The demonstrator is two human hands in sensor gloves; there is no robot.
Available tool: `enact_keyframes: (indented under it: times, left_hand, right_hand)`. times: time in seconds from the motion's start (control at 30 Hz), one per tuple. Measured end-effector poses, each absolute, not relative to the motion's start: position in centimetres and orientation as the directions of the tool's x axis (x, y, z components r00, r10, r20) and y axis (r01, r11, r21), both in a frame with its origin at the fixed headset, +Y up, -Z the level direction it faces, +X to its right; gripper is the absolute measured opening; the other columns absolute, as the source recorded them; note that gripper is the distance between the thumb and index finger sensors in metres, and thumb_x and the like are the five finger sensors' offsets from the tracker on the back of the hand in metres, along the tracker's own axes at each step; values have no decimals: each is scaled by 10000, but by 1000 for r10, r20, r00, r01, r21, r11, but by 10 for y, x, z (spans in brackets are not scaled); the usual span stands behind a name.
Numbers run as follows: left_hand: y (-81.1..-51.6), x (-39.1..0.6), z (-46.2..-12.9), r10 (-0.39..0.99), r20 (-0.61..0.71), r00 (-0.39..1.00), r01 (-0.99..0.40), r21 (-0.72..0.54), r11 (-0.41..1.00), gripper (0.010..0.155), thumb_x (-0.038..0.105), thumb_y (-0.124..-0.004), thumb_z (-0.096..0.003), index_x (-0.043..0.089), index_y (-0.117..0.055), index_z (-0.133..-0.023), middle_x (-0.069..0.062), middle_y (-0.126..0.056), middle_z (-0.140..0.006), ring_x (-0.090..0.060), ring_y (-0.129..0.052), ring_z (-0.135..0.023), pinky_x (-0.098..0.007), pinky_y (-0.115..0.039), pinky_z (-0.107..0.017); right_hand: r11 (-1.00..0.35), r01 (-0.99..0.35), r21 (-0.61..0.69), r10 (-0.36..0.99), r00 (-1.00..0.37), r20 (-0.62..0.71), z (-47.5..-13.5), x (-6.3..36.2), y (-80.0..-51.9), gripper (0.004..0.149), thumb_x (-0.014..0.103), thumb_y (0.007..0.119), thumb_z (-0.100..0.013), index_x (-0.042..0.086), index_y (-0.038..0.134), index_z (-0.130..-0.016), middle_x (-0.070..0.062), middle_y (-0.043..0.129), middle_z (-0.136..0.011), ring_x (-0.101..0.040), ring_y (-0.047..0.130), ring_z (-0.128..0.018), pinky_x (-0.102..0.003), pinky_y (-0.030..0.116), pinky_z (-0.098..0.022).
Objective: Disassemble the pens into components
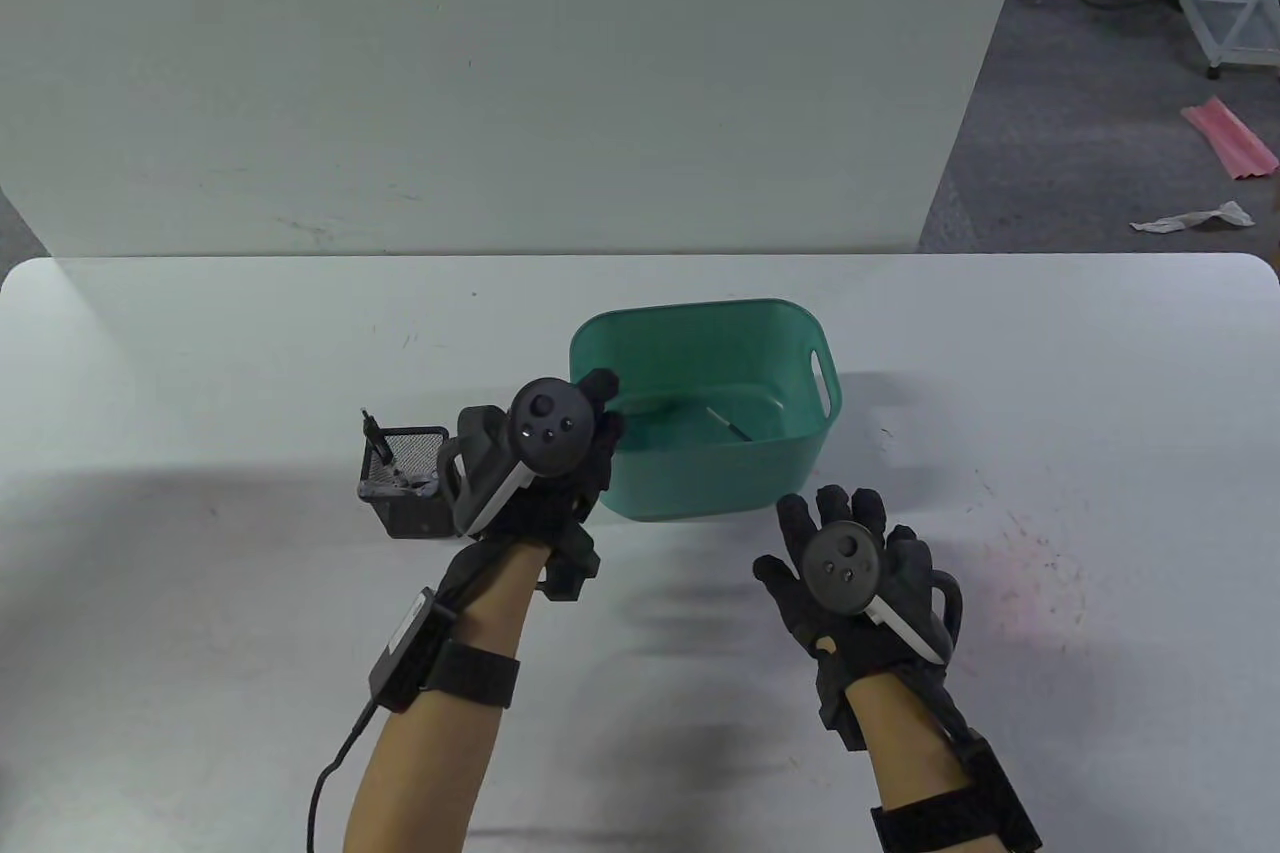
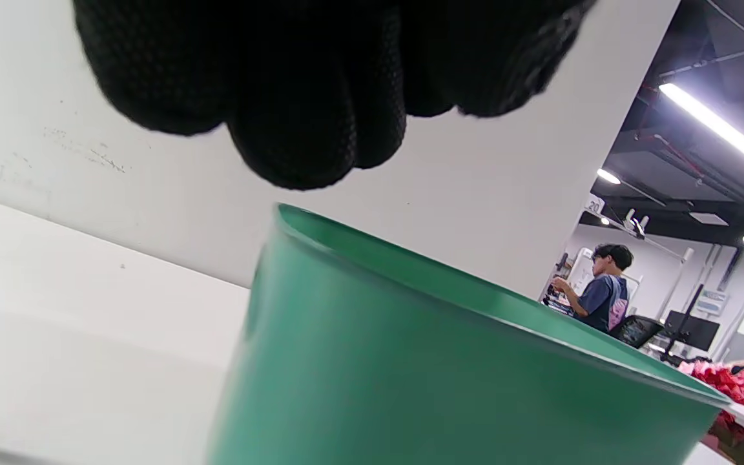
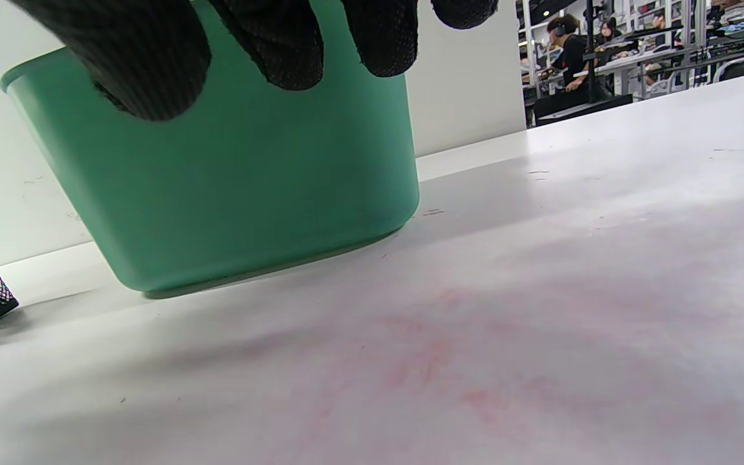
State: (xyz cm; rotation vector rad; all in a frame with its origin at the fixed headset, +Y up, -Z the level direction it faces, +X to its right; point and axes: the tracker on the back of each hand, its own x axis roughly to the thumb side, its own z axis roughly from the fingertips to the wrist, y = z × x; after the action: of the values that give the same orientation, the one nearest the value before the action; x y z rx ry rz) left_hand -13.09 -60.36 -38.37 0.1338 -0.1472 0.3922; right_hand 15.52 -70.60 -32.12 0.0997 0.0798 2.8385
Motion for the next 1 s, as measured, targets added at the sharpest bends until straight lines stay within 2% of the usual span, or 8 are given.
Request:
enact_keyframes:
  times: [0.13, 0.37, 0.57, 0.8, 1.0]
  left_hand:
    - [-600, -157, -373, 257, 153, 954, -268, 58, 962, 504, 455, -775, -526, 335, -699, -1009, -32, -882, -979, -242, -1035, -734, -514, -862, -556]
    - [-602, -206, -372, 147, 100, 984, -147, -7, 989, 523, 451, -791, -519, 349, -684, -1021, -22, -848, -1027, -282, -972, -891, -564, -805, -645]
    - [-617, -220, -378, -93, 48, 995, 98, -108, 989, 603, 492, -811, -500, 357, -624, -1058, -20, -793, -1088, -295, -909, -978, -600, -754, -693]
    - [-638, -223, -385, -247, -11, 969, 241, -180, 954, 673, 538, -820, -476, 316, -607, -1074, -13, -812, -1083, -288, -913, -980, -589, -748, -705]
    - [-650, -222, -389, -308, -28, 951, 299, -178, 938, 628, 523, -827, -475, 329, -651, -1046, 35, -911, -995, -235, -989, -883, -550, -791, -668]
  right_hand:
    - [-954, -292, 66, 297, -953, 66, -321, 153, -707, 661, 552, 643, -611, 253, 419, -1156, -195, 325, -1213, -496, 223, -1068, -746, 247, -694]
    - [-956, -287, 68, 291, -953, 78, -321, 149, -707, 660, 552, 642, -611, 253, 420, -1156, -195, 328, -1212, -495, 225, -1069, -746, 248, -695]
    - [-956, -285, 74, 291, -954, 77, -321, 149, -707, 659, 552, 641, -611, 252, 423, -1156, -197, 330, -1212, -496, 225, -1068, -745, 249, -696]
    - [-954, -288, 81, 294, -953, 76, -321, 149, -707, 658, 552, 640, -611, 250, 425, -1155, -197, 335, -1211, -498, 229, -1067, -745, 250, -695]
    - [-954, -287, 87, 293, -953, 72, -321, 149, -707, 656, 550, 640, -612, 250, 427, -1154, -199, 339, -1210, -497, 230, -1067, -744, 251, -696]
